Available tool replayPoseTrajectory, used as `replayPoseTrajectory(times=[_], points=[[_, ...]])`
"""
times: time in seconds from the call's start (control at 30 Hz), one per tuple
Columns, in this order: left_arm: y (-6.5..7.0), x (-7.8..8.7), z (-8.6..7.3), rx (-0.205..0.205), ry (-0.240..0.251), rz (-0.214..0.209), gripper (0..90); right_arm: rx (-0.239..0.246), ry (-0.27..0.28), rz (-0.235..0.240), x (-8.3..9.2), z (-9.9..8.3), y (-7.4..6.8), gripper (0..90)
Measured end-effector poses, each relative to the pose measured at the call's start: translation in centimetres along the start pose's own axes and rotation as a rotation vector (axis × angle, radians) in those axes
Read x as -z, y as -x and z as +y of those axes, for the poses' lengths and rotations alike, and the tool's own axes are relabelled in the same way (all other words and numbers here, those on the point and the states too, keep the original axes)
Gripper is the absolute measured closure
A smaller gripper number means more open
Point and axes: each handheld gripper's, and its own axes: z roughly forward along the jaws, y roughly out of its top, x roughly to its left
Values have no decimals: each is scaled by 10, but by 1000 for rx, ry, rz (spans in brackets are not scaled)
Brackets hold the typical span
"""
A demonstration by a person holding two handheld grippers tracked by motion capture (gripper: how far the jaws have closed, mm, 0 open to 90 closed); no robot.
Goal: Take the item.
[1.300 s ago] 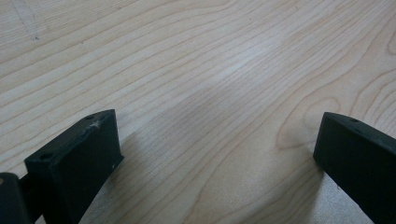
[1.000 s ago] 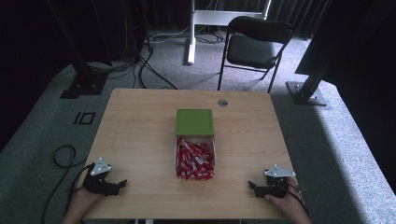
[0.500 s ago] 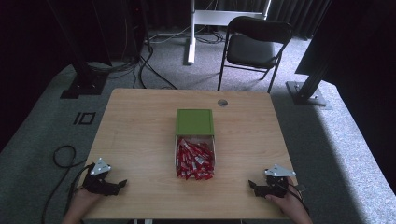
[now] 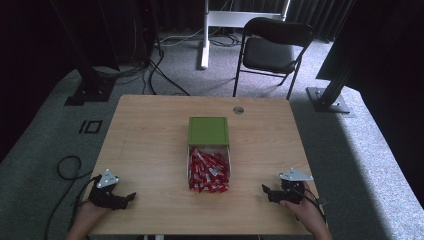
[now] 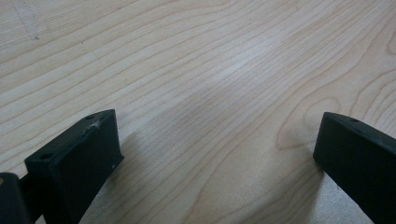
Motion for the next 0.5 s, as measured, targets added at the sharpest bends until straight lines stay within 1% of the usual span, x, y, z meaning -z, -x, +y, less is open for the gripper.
replayPoseTrajectory(times=[0.1,0.2,0.3,0.37,0.43,0.5], points=[[0,0,0,0,0,0,15,4,20,8,5,9,-3,142],[0,0,0,0,0,0,15,2,47,27,10,19,-6,142],[0,0,0,0,0,0,15,7,62,27,14,28,-9,142],[0,0,0,0,0,0,14,8,74,35,16,34,-11,142],[0,0,0,-2,-2,0,15,10,81,38,17,37,-12,143],[0,0,0,0,0,0,15,15,91,38,18,44,-14,143]])
